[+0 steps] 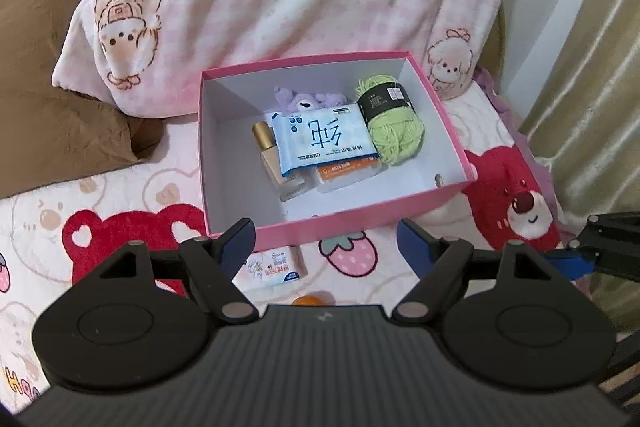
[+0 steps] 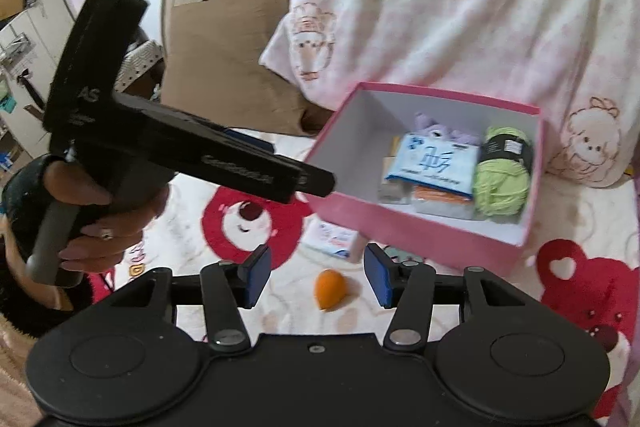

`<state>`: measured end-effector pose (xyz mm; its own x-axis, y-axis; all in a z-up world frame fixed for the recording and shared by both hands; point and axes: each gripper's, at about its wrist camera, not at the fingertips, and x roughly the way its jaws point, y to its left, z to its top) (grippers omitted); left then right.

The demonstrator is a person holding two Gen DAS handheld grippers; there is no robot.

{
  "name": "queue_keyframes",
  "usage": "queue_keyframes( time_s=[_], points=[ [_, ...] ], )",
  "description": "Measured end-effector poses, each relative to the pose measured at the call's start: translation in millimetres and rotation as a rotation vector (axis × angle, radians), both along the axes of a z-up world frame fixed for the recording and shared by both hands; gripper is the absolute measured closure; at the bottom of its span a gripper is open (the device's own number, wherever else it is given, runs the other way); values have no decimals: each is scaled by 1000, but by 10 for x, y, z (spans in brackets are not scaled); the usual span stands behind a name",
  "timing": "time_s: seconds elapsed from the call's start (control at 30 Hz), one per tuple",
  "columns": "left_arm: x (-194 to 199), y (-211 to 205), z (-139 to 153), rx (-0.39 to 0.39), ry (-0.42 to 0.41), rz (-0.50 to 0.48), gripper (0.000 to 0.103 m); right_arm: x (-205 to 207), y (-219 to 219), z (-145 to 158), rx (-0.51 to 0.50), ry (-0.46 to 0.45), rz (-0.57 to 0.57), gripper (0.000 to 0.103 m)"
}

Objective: Organize objects
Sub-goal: 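Move the left tool back down to the orange makeup sponge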

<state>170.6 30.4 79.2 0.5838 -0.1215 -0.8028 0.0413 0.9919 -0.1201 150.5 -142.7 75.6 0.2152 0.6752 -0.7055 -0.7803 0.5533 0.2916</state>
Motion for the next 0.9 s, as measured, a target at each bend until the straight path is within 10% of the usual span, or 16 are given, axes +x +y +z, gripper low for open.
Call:
queue_keyframes(
  time_s=[0.5, 0.9],
  points=[
    [-388, 314, -723, -82, 81, 28, 24, -369, 314, -689, -35, -9, 43, 40],
    [-487, 363, -1291, -106, -6, 37, 24, -374, 489, -1334, -32, -142, 66, 38]
  ],
)
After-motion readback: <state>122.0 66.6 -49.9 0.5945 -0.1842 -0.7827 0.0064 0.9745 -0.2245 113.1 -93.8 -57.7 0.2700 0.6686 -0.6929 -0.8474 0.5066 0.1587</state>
